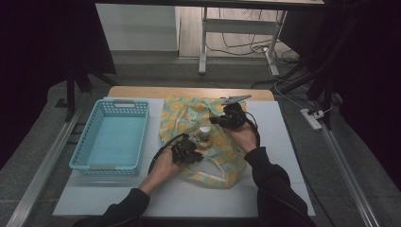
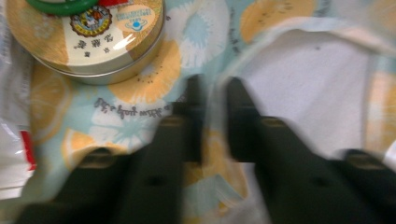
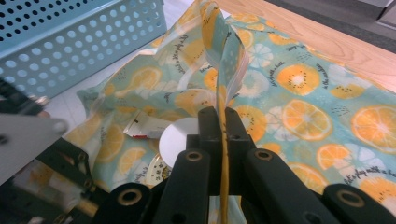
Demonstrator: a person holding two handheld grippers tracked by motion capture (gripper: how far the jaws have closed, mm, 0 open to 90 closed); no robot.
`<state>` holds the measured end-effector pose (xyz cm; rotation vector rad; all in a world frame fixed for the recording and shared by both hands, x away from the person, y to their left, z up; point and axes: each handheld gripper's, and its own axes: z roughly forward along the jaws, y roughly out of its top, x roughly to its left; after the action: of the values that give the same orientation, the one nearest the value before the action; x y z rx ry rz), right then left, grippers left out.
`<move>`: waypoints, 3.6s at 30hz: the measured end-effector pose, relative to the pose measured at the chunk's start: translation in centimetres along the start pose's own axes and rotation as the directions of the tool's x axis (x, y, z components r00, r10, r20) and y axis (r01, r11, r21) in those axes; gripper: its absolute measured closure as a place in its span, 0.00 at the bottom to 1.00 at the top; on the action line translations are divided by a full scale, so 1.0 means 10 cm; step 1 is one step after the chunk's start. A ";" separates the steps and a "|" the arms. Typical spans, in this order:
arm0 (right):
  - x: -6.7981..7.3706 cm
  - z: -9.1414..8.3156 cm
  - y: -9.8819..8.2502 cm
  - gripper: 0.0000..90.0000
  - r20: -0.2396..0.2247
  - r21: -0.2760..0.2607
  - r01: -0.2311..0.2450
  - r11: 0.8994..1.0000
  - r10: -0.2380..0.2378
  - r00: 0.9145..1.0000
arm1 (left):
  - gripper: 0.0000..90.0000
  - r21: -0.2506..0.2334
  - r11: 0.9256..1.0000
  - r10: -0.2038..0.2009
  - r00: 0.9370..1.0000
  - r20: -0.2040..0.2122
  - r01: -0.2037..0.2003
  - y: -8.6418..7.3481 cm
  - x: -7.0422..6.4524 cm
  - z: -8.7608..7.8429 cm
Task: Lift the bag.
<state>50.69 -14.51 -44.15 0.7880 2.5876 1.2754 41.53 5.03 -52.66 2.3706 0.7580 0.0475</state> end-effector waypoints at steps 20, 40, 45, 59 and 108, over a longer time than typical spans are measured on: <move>0.04 -0.16 0.16 1.00 -0.020 -0.020 0.027 0.999 -0.028 0.999 | 1.00 -0.089 0.992 -0.085 0.996 0.039 0.088 0.15 0.03 -0.51; 0.14 -0.34 0.42 1.00 -0.031 -0.039 0.055 0.998 -0.056 0.998 | 1.00 -0.159 0.979 -0.120 0.991 0.060 0.128 0.42 0.19 -1.16; 0.16 -0.36 0.48 1.00 -0.051 -0.049 0.051 0.997 -0.054 0.997 | 1.00 -0.181 0.974 -0.128 0.989 0.072 0.139 0.50 0.23 -1.31; 0.28 -0.53 0.73 1.00 -0.065 -0.084 0.074 0.994 -0.080 0.995 | 1.00 -0.273 0.953 -0.112 0.990 0.083 0.131 0.80 0.31 -1.78; 0.38 -1.29 1.42 1.00 0.037 -0.220 0.142 0.965 -0.137 0.990 | 1.00 -0.486 0.874 -0.045 0.997 -0.068 0.006 1.59 0.14 -2.55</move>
<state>48.46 -14.36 -24.73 0.5645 2.3803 1.4704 45.26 10.26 -23.26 1.8844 0.7144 0.2874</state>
